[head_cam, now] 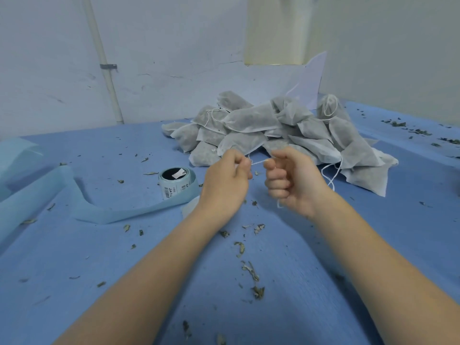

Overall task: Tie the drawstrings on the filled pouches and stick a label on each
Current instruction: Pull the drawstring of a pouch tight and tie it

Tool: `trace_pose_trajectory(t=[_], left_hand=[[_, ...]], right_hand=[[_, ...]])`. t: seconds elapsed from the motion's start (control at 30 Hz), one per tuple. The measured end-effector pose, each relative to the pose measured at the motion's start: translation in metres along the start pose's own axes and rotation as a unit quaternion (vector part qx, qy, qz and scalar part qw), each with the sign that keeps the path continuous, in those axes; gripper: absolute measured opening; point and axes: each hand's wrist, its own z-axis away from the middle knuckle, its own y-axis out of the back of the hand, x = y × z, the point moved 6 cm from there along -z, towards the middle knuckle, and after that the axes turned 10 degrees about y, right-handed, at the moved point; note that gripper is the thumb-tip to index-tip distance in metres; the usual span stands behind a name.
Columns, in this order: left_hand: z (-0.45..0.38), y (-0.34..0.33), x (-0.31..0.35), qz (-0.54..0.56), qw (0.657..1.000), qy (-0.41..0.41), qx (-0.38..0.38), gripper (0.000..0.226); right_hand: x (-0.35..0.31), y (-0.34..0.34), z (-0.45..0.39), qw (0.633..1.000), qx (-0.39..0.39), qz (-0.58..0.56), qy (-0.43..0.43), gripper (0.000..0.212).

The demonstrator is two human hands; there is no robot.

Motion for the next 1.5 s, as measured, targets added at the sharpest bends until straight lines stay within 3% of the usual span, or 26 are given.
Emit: trace_pose_trajectory(t=[0.1,0.2,0.3,0.4,0.5,0.6,0.8,0.9,1.03,1.17,1.3,1.4,1.5], left_hand=[[0.002,-0.002,-0.007,0.102,0.994,0.046,-0.007,0.015],[0.006,0.0,-0.01,0.115,0.992,0.058,0.017,0.017],[0.007,0.004,-0.013,0.118,0.99,0.062,0.052,0.016],[0.008,0.004,-0.013,0.118,0.989,0.072,0.047,0.013],[0.007,0.003,-0.015,0.119,0.988,0.087,0.043,0.021],[0.004,0.006,-0.018,0.116,0.987,0.093,0.057,0.018],[0.002,0.008,-0.02,0.093,0.989,0.091,0.072,0.016],[0.001,0.007,-0.022,0.089,0.988,0.1,0.072,0.019],[0.002,0.002,-0.024,0.121,0.984,0.118,0.048,0.018],[0.005,0.0,-0.024,0.187,0.972,0.138,0.02,0.021],[0.008,-0.001,-0.017,0.289,0.944,0.151,-0.047,0.019],[0.012,-0.005,-0.014,0.319,0.929,0.165,-0.092,0.013],[0.012,-0.006,-0.014,0.251,0.953,0.144,-0.087,0.014]], right_hand=[[0.006,-0.014,0.002,0.98,-0.017,-0.199,-0.01,0.013],[0.009,-0.019,0.002,0.966,-0.021,-0.257,0.015,0.025],[0.01,-0.021,0.003,0.985,-0.039,-0.168,0.03,0.04],[0.006,-0.018,0.004,0.997,-0.026,0.022,0.075,0.045],[-0.001,-0.017,0.007,0.963,-0.02,0.241,0.122,0.056],[-0.003,-0.019,0.01,0.918,-0.023,0.361,0.161,0.059],[-0.002,-0.027,0.011,0.857,-0.035,0.465,0.22,0.051],[-0.009,-0.027,0.015,0.834,-0.003,0.479,0.273,0.026],[-0.012,-0.014,0.012,0.857,0.049,0.448,0.251,0.013],[-0.001,0.001,0.003,0.926,0.038,0.348,0.14,0.003],[-0.001,0.003,0.002,0.934,-0.023,0.329,0.138,0.018],[-0.005,0.004,0.002,0.953,-0.01,0.275,0.126,0.018],[-0.007,0.006,0.0,0.97,0.0,0.221,0.104,0.033]])
